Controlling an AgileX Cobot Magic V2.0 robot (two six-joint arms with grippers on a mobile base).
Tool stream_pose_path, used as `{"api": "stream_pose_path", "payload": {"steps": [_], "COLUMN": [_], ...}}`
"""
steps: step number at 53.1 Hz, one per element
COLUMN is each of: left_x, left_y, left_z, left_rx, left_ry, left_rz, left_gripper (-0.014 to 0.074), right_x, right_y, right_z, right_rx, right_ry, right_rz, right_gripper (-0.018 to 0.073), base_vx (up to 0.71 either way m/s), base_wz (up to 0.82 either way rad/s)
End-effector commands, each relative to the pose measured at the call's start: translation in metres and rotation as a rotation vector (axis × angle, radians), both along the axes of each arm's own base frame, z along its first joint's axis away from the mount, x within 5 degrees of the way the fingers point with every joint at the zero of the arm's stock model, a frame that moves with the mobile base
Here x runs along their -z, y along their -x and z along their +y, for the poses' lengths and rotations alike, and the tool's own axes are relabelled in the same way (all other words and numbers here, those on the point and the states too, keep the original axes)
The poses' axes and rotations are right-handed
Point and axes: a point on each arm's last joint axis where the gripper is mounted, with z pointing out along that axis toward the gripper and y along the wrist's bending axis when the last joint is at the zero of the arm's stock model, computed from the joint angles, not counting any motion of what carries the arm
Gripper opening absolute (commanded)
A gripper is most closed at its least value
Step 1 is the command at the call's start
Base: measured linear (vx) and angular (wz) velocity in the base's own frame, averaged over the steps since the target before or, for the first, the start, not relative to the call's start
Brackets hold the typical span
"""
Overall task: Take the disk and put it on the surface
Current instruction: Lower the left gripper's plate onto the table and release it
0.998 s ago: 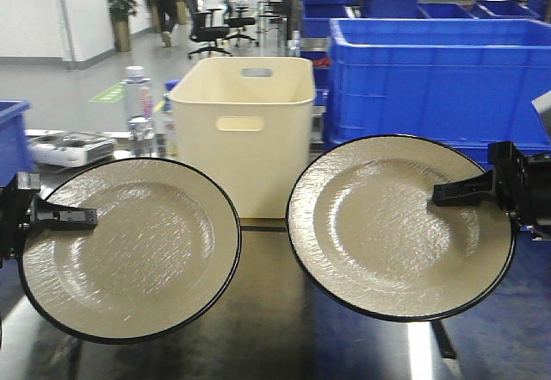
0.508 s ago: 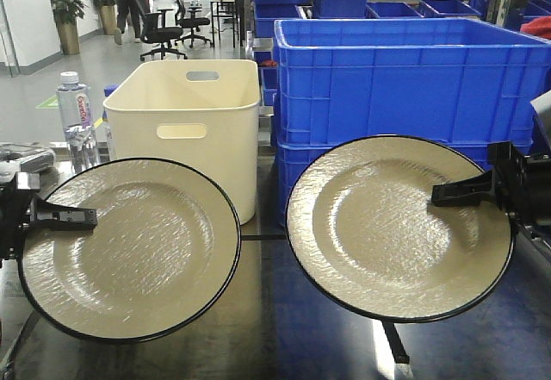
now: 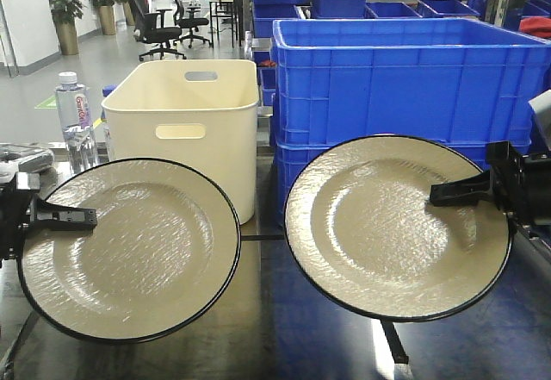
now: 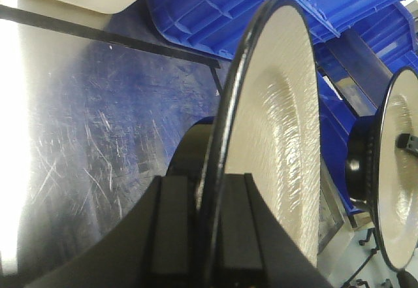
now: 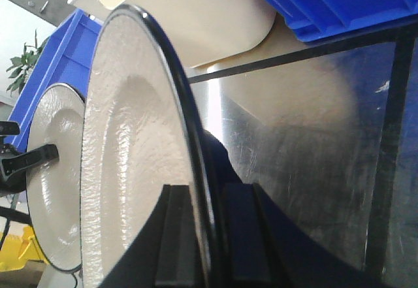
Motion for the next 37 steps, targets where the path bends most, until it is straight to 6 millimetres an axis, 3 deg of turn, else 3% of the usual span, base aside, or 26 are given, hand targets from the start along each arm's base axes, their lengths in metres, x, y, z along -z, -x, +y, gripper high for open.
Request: {"api": "stream_pose_path", "payload": {"steps": [1, 23, 30, 37], "left_x": [-0.039, -0.032, -0.013, 0.018], "left_y": [0.008, 0.0, -0.016, -0.036], "left_z": [-0.006, -0.005, -0.026, -0.059], "left_rx": [-0.008, -0.058, -0.04, -0.022], "left_ry": [0.122, 0.093, 0.096, 0.087], "left_rz": [-0.107, -0.103, -0.053, 0.018], "left_gripper": [-0.0006, -0.0005, -0.0005, -0.0005], "right_x": [-0.039, -0.045, -0.048, -0.053], "right_y": [0.007, 0.003, 0.002, 0.003], "right_z": [0.002, 0.0, -0.001, 0.0], "right_rx": [0.065, 0.123, 0.139, 0.133], "right_ry": [-0.131, -0.188, -0.224, -0.294], "right_rz": [-0.125, -0.15, -0.16, -0.172], "right_gripper": [-0.0009, -0.0009, -0.0009, -0.0009], "base_vx": [0.0, 0.0, 0.0, 0.0], "base_wz": [0.0, 0.0, 0.0, 0.0]}}
